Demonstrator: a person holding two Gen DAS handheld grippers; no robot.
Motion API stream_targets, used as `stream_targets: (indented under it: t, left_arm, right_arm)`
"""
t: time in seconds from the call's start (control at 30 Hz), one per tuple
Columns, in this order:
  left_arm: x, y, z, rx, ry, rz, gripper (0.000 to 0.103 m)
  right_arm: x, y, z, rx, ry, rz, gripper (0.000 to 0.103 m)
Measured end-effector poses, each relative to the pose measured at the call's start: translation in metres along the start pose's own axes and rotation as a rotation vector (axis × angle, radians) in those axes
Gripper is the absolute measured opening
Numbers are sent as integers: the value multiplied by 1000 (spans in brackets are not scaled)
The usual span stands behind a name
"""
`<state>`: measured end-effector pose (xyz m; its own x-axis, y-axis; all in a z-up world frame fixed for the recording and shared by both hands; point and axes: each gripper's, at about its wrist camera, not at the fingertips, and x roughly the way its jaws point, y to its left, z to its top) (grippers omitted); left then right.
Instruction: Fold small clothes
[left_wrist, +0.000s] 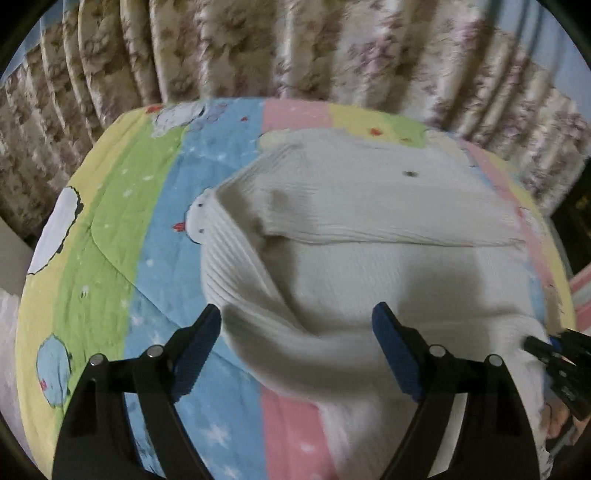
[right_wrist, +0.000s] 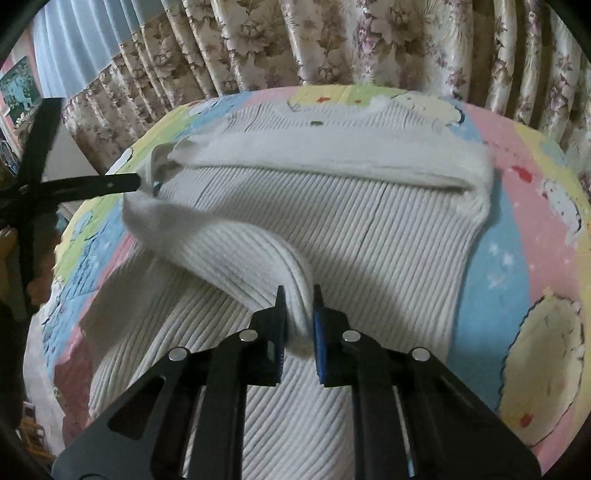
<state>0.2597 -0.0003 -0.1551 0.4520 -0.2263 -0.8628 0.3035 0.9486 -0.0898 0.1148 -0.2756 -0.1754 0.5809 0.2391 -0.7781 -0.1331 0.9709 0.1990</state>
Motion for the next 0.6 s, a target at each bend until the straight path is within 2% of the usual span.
stream_targets:
  t: [0.03,0.1,0.13,0.17,0.23,0.27,0.33,0.47,0.53,0.6]
  left_arm:
    - [7,3,3,-6,17,9,84]
    - [19,8,7,-4,49,32,76]
    - [25,9,7,7,62,49,65]
    - [29,9,6,17,70,65,49]
    - [36,12,6,25,76,80,39]
    - [36,14,6,21,70,82,29]
    - [37,18,5,14,69,90,25]
    - [26,27,5,-43,29,43,21]
    - [16,33,9,-102,-4,-23,21]
    - [4,44,16,-194,-56,-134,21]
  right_arm:
    - [1,-1,1,-1,0,-2,13]
    - [5,0,6,-7,-1,-9,13]
    - [7,-1,7,-9,0,-11,13]
    - [9,-1,9,-14,0,-17,13]
    - [12,-1,10,-22,8,-20,13]
    - [15,-1,11,-26,13,-20,13]
    - [19,-2,11,-39,24,-20,13]
    - [21,-3,15,-61,13,-21,13]
    - [17,-4,21,-72,-17,-43,13]
    - [13,-12,32,-75,-66,-77,13]
